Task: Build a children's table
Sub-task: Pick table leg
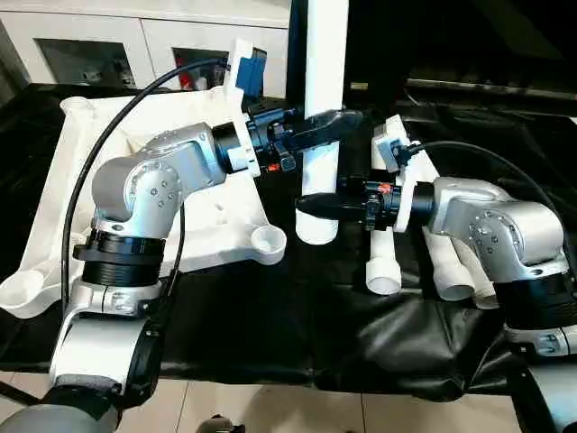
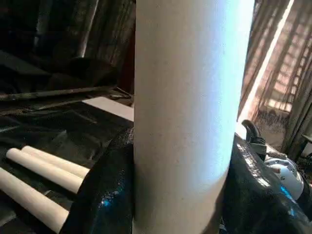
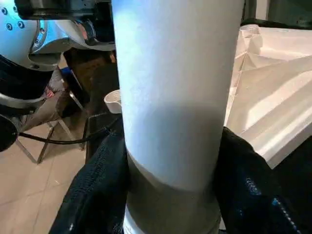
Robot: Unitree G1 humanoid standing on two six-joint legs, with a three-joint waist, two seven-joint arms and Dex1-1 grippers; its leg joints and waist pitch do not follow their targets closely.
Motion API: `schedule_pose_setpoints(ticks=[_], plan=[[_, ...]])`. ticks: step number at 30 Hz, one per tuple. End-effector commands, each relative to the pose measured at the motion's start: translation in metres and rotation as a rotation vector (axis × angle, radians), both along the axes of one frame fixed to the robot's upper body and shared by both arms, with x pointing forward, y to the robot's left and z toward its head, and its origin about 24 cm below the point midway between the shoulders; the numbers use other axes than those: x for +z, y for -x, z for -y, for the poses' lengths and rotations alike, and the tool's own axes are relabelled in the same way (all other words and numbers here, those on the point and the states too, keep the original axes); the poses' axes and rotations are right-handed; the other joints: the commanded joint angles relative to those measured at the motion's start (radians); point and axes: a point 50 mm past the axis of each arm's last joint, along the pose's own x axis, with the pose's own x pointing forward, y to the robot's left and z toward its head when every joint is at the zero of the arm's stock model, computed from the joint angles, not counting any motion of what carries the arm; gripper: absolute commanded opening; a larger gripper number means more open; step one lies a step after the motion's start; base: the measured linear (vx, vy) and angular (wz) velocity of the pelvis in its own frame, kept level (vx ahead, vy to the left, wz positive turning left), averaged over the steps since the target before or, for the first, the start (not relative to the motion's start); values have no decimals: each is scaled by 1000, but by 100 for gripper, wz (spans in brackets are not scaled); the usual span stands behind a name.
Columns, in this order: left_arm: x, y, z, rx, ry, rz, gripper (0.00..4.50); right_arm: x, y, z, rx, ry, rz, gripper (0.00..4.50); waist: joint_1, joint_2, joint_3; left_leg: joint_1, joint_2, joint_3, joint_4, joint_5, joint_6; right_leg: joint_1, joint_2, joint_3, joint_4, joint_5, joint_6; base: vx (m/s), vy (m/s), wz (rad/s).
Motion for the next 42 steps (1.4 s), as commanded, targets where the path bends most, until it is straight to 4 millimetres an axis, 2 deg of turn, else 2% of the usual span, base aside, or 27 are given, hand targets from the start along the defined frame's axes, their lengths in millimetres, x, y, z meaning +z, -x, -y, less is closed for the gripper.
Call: schedule_pose_setpoints(ticks=[1, 2, 4, 6, 7, 8, 10, 11, 13, 18, 20, 22, 25, 26, 29, 35, 37, 42], plan=[[13, 3, 4, -41, 38, 41, 193, -1, -1, 1, -21, -2, -7, 200, 3, -3, -79, 3, 37, -3, -61, -25, 21, 74, -77, 48, -66, 20, -242, 0, 0, 0], [13, 3, 4, -34, 37, 39, 193, -1, -2, 1, -31, -2, -2, 200, 4, -3, -79, 3, 37, -3, -61, -22, 22, 74, -76, 48, -65, 23, -242, 0, 0, 0], [10, 1, 4, -10, 28, 20, 249, -3, -4, -1, -67, 6, 15, 198, 2, -1, -79, 3, 37, -3, -61, -19, 21, 72, -77, 48, -64, 26, -242, 0, 0, 0], [9, -3, 4, 30, 26, -1, 265, -4, -6, -3, -95, 15, 31, 198, 2, 0, -79, 3, 38, -3, -61, -20, 16, 72, -77, 48, -65, 23, -242, 0, 0, 0], [8, -12, 3, 120, 44, -48, 265, -7, -10, -5, -152, 33, 51, 198, 1, -1, -79, 3, 38, -3, -60, -21, 10, 72, -77, 48, -64, 28, -243, 0, 0, 0], [4, -17, 4, 200, -2, -36, 291, -8, -12, -9, -192, 42, 71, 198, 0, -1, -78, 5, 37, -3, -61, -25, 4, 70, -77, 48, -70, 13, -236, 0, 0, 0], [-9, -26, 6, 361, -114, -32, 305, -13, -17, -17, -272, 68, 99, 197, 1, -5, -79, 3, 38, -4, -63, -31, 1, 75, -79, 48, -69, -3, -223, 0, 0, 0], [-12, -28, 6, 394, -132, -40, 305, -15, -18, -19, -290, 76, 105, 197, -2, -2, -77, 3, 40, -6, -65, -26, -6, 70, -77, 48, -69, -6, -211, 0, 0, 0], [-21, -33, 8, 488, -147, -98, 305, -21, -20, -28, -338, 102, 117, 197, -1, -2, -80, 5, 37, -4, -62, -21, -8, 72, -77, 50, -68, 5, -203, 0, 0, 0], [-27, -43, 4, 657, -105, -180, 305, -27, -24, -42, -435, 112, 125, 197, 0, -3, -83, 1, 34, -5, -60, 7, 0, 75, -76, 49, -62, 83, -219, 0, 0, 0], [-28, -46, 1, 724, -105, -205, 305, -29, -26, -45, -477, 117, 126, 197, -3, -6, -81, 0, 34, -6, -63, -7, 0, 75, -77, 49, -65, 63, -214, 0, 0, 0], [-30, -48, -1, 777, -94, -221, 305, -32, -28, -47, -520, 127, 126, 196, -3, -3, -80, 2, 34, -6, -63, -24, -1, 73, -78, 49, -69, 32, -206, 0, 0, 0], [-30, -48, -1, 786, -86, -230, 305, -33, -29, -47, -537, 129, 125, 196, -2, -4, -79, 4, 37, -6, -65, -25, 1, 72, -78, 50, -68, 28, -203, 0, 0, 0], [-30, -47, -1, 787, -85, -228, 276, -33, -29, -47, -543, 130, 126, 196, -1, -3, -79, 3, 37, -6, -65, -21, 1, 71, -78, 50, -67, 38, -202, 0, 0, 0], [-29, -46, -1, 779, -59, -237, 266, -33, -31, -47, -562, 135, 131, 196, 0, -3, -79, 4, 36, -5, -64, -20, 5, 70, -78, 50, -67, 51, -206, 0, 0, 0], [-27, -44, 4, 739, -25, -244, 213, -34, -32, -46, -579, 152, 158, 196, 0, -3, -78, 3, 36, -5, -65, -34, 2, 72, -80, 50, -68, 33, -204, 0, 0, 0], [-25, -43, 6, 715, -13, -242, 202, -33, -33, -46, -583, 130, 142, 252, -1, -2, -78, 3, 35, -6, -65, -32, 4, 72, -78, 50, -68, 37, -201, 0, 0, 0], [-23, -40, 9, 649, -53, -207, 193, -23, -32, -38, -519, 42, 97, 299, 0, -2, -79, 4, 36, -6, -65, -31, 20, 71, -78, 50, -66, 52, -210, 0, 0, 0]])
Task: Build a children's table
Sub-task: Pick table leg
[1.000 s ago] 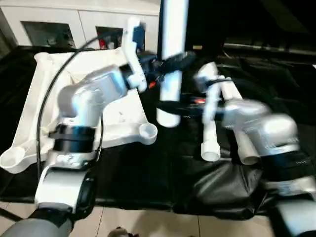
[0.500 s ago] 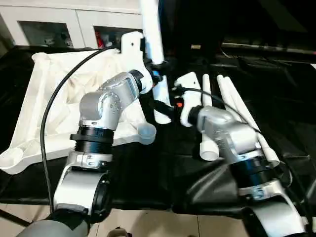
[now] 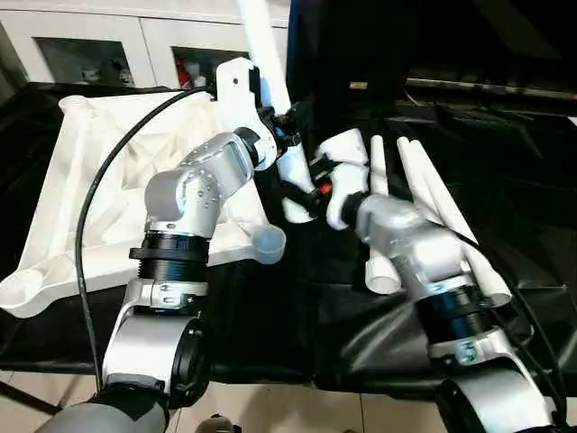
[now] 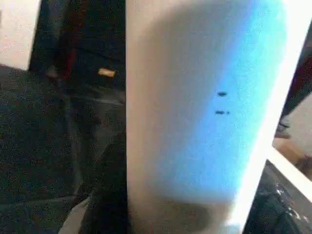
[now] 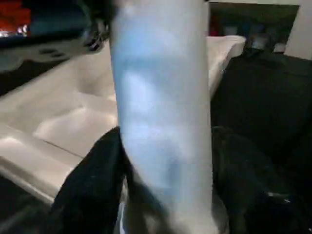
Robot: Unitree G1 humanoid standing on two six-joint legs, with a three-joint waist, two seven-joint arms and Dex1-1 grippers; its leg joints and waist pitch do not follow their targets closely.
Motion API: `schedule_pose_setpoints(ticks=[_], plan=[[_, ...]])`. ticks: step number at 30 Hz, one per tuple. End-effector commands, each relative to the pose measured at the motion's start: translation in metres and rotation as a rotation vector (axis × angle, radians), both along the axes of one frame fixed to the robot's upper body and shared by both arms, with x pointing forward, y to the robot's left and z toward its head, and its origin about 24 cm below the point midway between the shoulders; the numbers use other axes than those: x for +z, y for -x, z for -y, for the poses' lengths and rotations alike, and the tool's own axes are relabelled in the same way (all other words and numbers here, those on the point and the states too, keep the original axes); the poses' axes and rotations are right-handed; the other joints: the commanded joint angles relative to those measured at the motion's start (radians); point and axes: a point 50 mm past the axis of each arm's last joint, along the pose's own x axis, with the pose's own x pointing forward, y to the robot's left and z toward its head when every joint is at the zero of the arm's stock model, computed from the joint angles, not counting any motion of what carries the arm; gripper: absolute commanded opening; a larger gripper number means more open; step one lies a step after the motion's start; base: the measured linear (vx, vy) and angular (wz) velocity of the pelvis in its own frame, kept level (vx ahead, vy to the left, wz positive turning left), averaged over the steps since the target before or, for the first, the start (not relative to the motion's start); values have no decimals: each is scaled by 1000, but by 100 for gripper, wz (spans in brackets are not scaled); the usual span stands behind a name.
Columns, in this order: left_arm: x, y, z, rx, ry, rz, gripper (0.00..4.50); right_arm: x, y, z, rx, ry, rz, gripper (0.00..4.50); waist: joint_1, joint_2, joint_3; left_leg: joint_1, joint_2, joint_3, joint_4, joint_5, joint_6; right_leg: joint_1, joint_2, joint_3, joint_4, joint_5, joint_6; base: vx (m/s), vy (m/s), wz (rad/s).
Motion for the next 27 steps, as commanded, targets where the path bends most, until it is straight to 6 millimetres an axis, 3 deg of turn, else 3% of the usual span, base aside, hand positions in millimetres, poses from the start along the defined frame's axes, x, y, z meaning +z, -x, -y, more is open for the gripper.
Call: schedule_pose_setpoints(ticks=[1, 4, 8, 11, 16, 27], plan=[[7, 5, 3, -81, -33, 40, 192, 17, -2, 12, 43, -32, 28, 308, 2, 0, -79, 7, 37, -5, -65, -33, 23, 71, -78, 50, -66, 50, -211, 0, 0, 0], [9, 10, 5, -177, -52, 68, 191, 24, 3, 21, 160, -37, 24, 337, 5, 0, -78, 7, 37, -5, -63, -29, 32, 73, -76, 50, -65, 53, -214, 0, 0, 0], [17, 26, 9, -403, -61, 126, 191, 35, 13, 39, 334, -50, -15, 340, 6, -3, -77, 4, 38, -4, -62, -23, 45, 75, -78, 51, -63, 56, -230, 0, 0, 0], [22, 32, 10, -475, -52, 149, 190, 37, 17, 44, 385, -44, -23, 340, 5, -4, -78, 3, 37, -2, -60, -22, 47, 74, -78, 49, -64, 49, -240, 0, 0, 0], [41, 42, 10, -598, 45, 223, 190, 36, 22, 50, 453, -22, -62, 303, 3, -6, -76, 3, 37, -1, -60, -40, 39, 73, -79, 49, -69, -13, -242, 0, 0, 0], [37, 44, 10, -623, 38, 208, 190, 37, 25, 45, 488, -38, -76, 206, 5, -8, -78, 3, 36, -1, -59, -19, 40, 73, -77, 48, -68, -8, -230, 0, 0, 0]])
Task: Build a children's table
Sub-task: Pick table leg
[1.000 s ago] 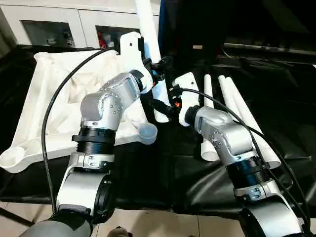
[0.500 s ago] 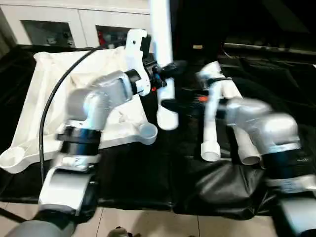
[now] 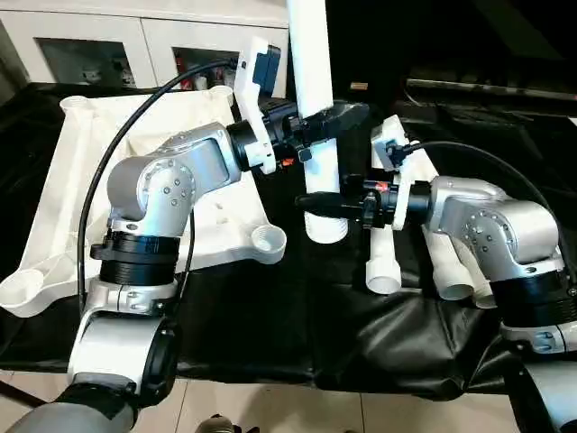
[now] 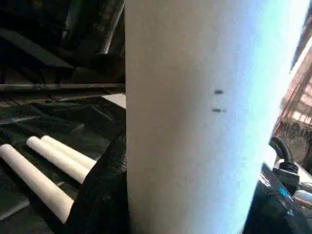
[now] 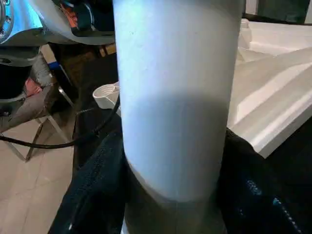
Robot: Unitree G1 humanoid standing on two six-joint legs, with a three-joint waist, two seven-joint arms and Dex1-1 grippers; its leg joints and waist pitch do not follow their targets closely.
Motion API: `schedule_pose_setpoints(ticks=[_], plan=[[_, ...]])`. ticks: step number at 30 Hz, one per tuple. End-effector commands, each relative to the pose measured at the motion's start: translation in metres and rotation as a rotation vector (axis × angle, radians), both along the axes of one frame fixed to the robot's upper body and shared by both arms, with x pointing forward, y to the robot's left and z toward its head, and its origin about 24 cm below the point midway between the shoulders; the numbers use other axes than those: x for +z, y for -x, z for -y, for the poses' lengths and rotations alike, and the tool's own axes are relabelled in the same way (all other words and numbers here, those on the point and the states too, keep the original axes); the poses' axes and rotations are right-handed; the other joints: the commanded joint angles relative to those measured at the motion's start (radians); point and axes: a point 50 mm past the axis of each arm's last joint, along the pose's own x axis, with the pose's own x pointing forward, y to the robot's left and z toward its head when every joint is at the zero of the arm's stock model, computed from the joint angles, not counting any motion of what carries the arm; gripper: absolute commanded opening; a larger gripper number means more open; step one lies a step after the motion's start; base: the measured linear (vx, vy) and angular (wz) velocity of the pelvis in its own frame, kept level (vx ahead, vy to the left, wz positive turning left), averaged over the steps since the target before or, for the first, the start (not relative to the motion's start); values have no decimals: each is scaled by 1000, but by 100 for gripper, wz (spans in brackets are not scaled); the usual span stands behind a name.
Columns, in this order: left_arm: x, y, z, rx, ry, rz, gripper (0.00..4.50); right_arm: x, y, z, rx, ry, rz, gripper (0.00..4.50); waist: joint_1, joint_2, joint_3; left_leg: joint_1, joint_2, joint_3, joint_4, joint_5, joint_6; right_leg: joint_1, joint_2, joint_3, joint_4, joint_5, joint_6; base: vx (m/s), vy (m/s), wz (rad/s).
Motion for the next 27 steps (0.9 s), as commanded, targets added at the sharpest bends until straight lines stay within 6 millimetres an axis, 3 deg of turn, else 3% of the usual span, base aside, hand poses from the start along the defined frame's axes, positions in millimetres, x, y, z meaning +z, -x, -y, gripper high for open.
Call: schedule_pose_setpoints(ticks=[1, 5, 7, 11, 13, 27], plan=[[7, 5, 3, -47, 0, 36, 190, 4, -1, 1, 1, 3, -3, 203, 3, -9, -78, 2, 36, -2, -60, -20, 36, 73, -76, 48, -69, -15, -227, 0, 0, 0], [6, 3, 2, -23, -30, 44, 190, 5, 1, 1, 18, -9, -3, 197, 3, -7, -78, 3, 36, -2, -60, -18, 32, 72, -76, 48, -69, -14, -223, 0, 0, 0], [5, -2, 2, 22, -35, 28, 246, 5, 2, 0, 18, -10, -5, 197, 4, -7, -79, 3, 36, -2, -60, -19, 31, 72, -76, 48, -69, -14, -222, 0, 0, 0], [7, -8, -1, 47, -6, -9, 268, 2, 3, 0, 13, -8, -10, 196, 5, -6, -79, 2, 34, -2, -59, -13, 33, 73, -75, 48, -69, -1, -224, 0, 0, 0], [10, -12, -4, 92, -24, 17, 301, 1, 3, 0, 7, -8, -11, 195, 5, -6, -80, 2, 34, -3, -59, -13, 33, 73, -75, 48, -69, 0, -222, 0, 0, 0], [23, -19, -12, 127, -4, 40, 303, -1, 3, 0, -9, -10, -14, 195, 6, 1, -81, 4, 35, -4, -58, -18, 23, 75, -76, 47, -65, 36, -241, 0, 0, 0]])
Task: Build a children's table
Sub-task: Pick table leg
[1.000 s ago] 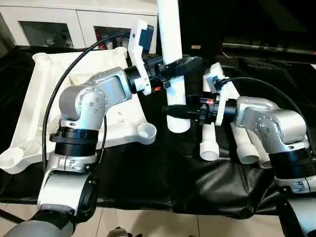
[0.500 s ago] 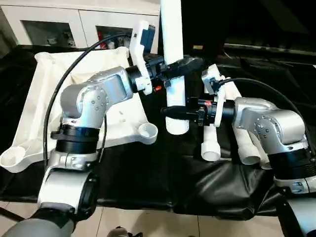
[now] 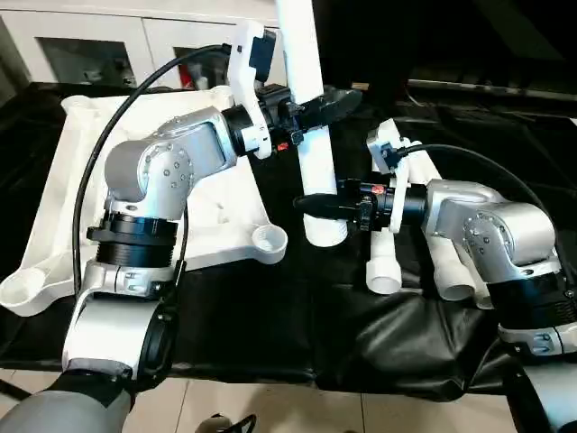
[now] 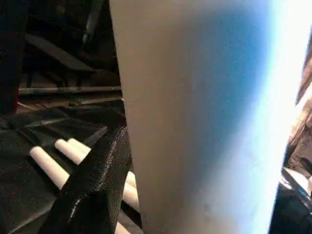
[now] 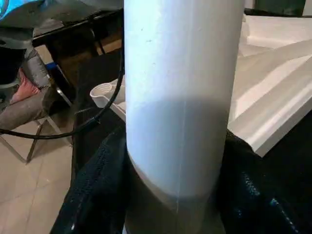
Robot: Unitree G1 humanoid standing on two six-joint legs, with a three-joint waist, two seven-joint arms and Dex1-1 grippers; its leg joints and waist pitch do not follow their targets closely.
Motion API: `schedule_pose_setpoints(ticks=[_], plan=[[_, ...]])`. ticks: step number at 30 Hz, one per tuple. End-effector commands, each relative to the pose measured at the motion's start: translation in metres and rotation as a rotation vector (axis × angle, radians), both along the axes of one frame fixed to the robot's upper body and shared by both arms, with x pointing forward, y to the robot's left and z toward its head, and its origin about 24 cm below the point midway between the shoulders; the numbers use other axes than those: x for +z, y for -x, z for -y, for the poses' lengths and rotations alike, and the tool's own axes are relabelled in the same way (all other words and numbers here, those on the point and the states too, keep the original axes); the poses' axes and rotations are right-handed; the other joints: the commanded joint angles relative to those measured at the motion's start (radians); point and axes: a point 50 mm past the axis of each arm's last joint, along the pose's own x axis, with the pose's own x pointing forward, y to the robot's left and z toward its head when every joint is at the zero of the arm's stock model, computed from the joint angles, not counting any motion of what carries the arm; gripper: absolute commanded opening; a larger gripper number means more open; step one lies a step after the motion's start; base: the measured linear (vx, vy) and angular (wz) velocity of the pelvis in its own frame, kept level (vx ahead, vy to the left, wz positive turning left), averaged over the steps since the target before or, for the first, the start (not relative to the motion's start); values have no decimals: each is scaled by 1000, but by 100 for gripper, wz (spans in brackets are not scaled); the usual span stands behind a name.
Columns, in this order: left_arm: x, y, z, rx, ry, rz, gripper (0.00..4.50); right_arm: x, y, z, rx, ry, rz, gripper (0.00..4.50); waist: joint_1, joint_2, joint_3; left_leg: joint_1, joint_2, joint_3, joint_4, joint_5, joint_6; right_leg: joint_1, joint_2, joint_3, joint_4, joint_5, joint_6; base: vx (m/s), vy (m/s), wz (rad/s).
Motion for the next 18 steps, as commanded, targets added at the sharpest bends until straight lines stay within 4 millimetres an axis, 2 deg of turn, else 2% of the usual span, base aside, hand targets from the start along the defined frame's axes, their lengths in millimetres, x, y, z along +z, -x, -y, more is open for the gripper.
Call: schedule_pose_setpoints(ticks=[1, 6, 10, 11, 13, 18], plan=[[11, -3, -6, 33, 23, 24, 285, 2, 3, 1, 9, -14, 11, 195, 4, 0, -81, 4, 35, -4, -59, -18, 23, 75, -76, 47, -65, 38, -242, 0, 0, 0], [14, -1, -6, -7, 53, -2, 247, 2, 2, 2, 5, -15, 14, 195, 5, -3, -81, 3, 34, -3, -58, -20, 22, 76, -76, 47, -64, 34, -247, 0, 0, 0], [14, -1, -4, -10, 42, -4, 215, 1, 2, 1, -2, 3, 37, 195, 4, -1, -81, 4, 36, -4, -59, -18, 24, 75, -77, 47, -64, 34, -245, 0, 0, 0], [14, -1, -3, -11, 42, -5, 209, 1, 1, 2, -3, 6, 38, 195, 4, -5, -81, 4, 35, -3, -58, -14, 26, 75, -77, 47, -63, 39, -246, 0, 0, 0], [13, -1, -2, -11, 42, -5, 193, 1, 2, 2, -2, 8, 38, 195, 4, -6, -81, 4, 35, -3, -58, -11, 30, 75, -77, 47, -64, 41, -246, 0, 0, 0], [14, 0, -1, -23, 47, -12, 184, 1, 1, 2, -4, 20, 51, 195, 5, -7, -80, 3, 34, -3, -58, -11, 31, 76, -77, 48, -65, 25, -239, 0, 0, 0]])
